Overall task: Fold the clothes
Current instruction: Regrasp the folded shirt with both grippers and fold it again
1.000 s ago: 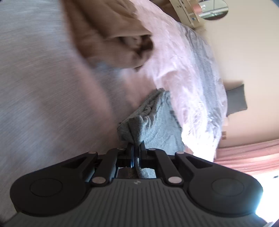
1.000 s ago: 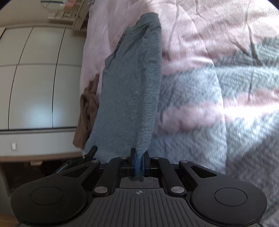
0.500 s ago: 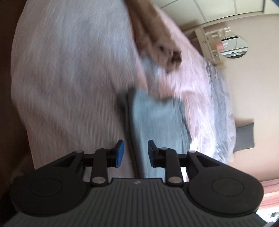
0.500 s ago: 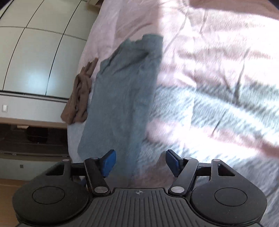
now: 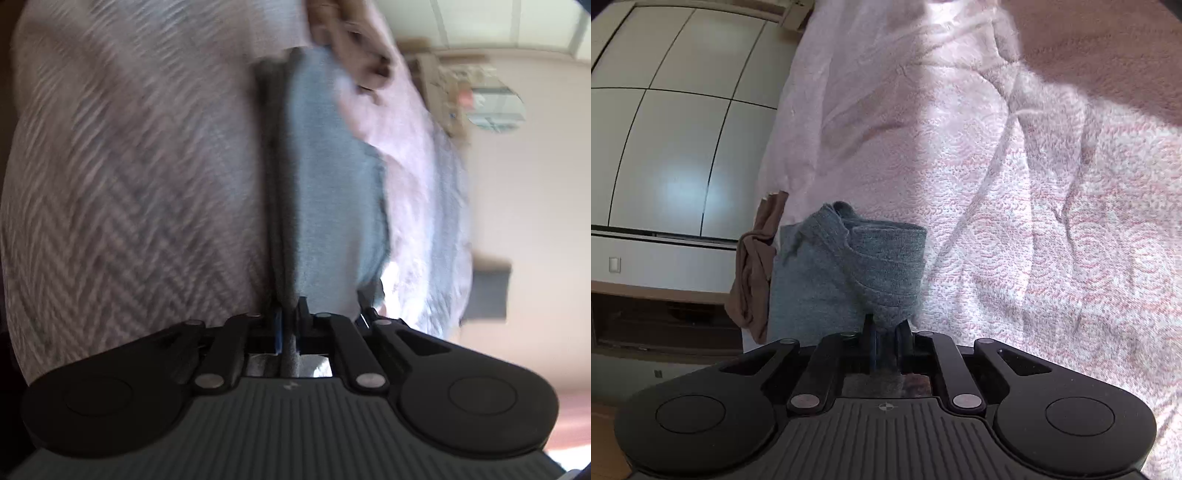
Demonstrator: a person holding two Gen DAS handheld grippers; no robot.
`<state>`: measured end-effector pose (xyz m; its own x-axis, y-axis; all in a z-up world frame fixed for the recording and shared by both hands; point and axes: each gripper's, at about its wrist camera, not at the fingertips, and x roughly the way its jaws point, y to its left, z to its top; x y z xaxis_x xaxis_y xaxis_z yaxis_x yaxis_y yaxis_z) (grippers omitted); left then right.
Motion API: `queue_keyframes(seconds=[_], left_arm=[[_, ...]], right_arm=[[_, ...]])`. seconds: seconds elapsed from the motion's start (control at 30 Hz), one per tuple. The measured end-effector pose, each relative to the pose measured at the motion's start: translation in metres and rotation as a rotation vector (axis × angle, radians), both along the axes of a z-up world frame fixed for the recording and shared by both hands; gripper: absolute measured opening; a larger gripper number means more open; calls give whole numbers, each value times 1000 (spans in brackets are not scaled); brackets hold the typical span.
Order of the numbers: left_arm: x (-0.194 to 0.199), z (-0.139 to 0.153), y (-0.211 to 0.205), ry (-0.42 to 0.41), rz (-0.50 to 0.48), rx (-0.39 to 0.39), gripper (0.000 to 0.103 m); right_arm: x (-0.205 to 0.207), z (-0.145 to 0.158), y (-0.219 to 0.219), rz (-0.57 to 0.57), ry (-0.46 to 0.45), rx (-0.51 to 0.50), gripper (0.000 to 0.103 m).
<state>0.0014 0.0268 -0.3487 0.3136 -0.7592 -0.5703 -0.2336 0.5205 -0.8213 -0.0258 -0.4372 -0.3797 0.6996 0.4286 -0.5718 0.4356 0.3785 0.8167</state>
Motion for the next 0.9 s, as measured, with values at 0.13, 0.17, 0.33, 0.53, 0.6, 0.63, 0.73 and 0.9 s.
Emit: queue_keyframes(seconds=[0.13,0.17,0.33,0.53,0.6,0.63,0.73,0.9], left_arm=[[13,23,28,-35,-39,-37,1],[17,28,36,-44,-59,-31,1],[34,30,68,-15,-180,99,3],[58,27,75,-68,-156,128,43],[72,19,70,-80,-138,125,43],[80,13,67,-80,-128,121,43],[103,-6,58,-60,-100,88,42],[120,-23,53,-44,-53,30,37]], right_arm=[[-31,23,15,-26,23,4,5],[-40,28,21,-23,37,11,5],[-83,39,57,19,151,61,5],[-83,70,29,111,89,-182,80],[-61,75,10,170,30,-217,80],[-44,72,3,212,-7,-215,80],[12,58,-6,330,-87,-244,80],[98,9,8,567,-155,-180,80]])
